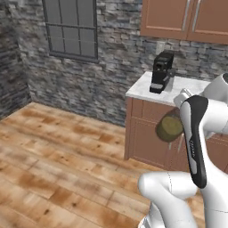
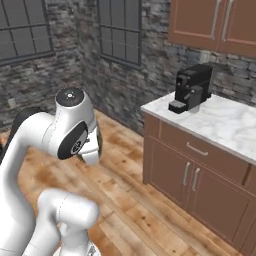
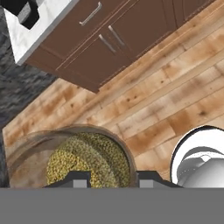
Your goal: Pick the jar and jar from the dining table and place them in the open cabinet. Close the cabinet after placing the objects.
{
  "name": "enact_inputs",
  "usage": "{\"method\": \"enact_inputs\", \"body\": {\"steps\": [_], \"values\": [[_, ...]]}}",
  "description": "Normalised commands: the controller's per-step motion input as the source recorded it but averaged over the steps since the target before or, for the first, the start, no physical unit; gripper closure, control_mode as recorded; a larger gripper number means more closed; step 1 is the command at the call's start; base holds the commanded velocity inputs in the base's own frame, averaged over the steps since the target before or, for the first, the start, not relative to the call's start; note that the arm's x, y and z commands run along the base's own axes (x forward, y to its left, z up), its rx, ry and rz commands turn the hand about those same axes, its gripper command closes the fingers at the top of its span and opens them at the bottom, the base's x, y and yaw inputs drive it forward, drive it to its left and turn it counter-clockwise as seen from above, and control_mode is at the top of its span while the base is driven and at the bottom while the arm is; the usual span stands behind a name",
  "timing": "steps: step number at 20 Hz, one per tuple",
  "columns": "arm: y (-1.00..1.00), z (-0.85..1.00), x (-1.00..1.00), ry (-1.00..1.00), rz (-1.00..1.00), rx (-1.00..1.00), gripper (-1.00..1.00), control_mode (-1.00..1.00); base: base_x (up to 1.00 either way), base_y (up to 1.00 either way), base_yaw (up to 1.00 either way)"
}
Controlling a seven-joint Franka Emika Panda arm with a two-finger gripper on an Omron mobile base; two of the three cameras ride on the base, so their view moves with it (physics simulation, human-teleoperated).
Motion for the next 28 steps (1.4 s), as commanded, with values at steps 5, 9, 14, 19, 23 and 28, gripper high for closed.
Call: {"method": "enact_inputs", "body": {"steps": [5, 9, 14, 19, 23, 28], "values": [[0.0, 0.0, 0.0, 0.0, 0.0, 0.0, 1.0, 1.0, 0.0, 0.0, -0.39], [0.0, 0.0, 0.0, 0.0, 0.0, 0.0, 1.0, 1.0, 0.0, 0.0, -0.4], [0.0, 0.0, 0.0, 0.0, 0.0, 0.0, 1.0, 1.0, 0.0, 0.0, -0.39], [0.0, 0.0, 0.0, 0.0, 0.0, 0.0, 1.0, 1.0, 0.0, 0.0, -0.36], [0.0, 0.0, 0.0, 0.0, 0.0, 0.0, 1.0, 1.0, 0.04, 0.0, -0.29], [0.0, 0.0, 0.0, 0.0, 0.0, 0.0, 1.0, 1.0, 0.12, 0.0, -0.24]]}}
